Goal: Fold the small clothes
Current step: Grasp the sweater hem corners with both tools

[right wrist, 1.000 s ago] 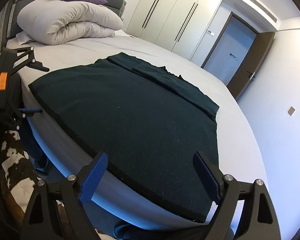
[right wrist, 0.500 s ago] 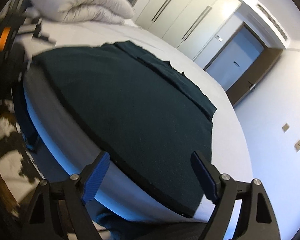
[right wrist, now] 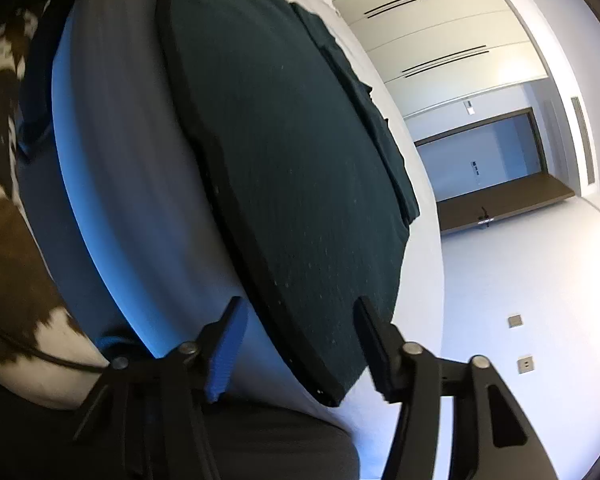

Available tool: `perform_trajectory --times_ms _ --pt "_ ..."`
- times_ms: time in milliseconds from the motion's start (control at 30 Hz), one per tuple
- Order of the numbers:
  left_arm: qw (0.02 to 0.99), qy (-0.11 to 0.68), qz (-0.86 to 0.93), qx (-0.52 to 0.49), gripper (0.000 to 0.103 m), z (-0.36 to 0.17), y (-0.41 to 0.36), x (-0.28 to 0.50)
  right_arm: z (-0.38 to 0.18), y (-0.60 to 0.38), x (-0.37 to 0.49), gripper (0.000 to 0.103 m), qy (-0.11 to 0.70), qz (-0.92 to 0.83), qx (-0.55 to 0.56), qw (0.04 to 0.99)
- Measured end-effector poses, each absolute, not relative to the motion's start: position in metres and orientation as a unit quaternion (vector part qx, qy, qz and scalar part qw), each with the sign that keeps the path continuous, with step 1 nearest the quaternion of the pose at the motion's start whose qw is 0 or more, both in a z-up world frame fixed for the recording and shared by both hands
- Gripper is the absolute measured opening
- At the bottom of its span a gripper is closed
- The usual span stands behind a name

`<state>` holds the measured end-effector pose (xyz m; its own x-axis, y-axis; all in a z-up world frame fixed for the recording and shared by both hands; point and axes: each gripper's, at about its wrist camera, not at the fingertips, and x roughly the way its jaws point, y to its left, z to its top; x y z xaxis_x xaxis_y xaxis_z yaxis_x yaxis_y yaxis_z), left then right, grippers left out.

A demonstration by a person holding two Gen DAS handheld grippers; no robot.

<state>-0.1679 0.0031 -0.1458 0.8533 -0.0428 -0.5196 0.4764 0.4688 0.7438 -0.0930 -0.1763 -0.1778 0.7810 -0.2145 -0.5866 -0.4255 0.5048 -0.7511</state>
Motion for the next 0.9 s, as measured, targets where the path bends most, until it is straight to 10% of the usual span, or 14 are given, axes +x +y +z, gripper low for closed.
perform_trajectory --times_ms 667,800,900 --pt "0.863 0.242 -0.164 0.412 0.004 -0.117 0.011 -0.156 -0.205 -0.172 -0.102 0.062 0.291 0.05 -0.572 0.765" --pt "0.871 0.241 -0.163 0.397 0.004 -0.11 0.012 -0.155 -0.199 -0.176 -0.099 0.027 0.298 0.038 -0.555 0.775" --pt "0.87 0.24 -0.164 0.397 0.004 -0.11 0.011 -0.155 -0.189 -0.181 -0.097 0.024 0.292 0.017 -0.542 0.788"
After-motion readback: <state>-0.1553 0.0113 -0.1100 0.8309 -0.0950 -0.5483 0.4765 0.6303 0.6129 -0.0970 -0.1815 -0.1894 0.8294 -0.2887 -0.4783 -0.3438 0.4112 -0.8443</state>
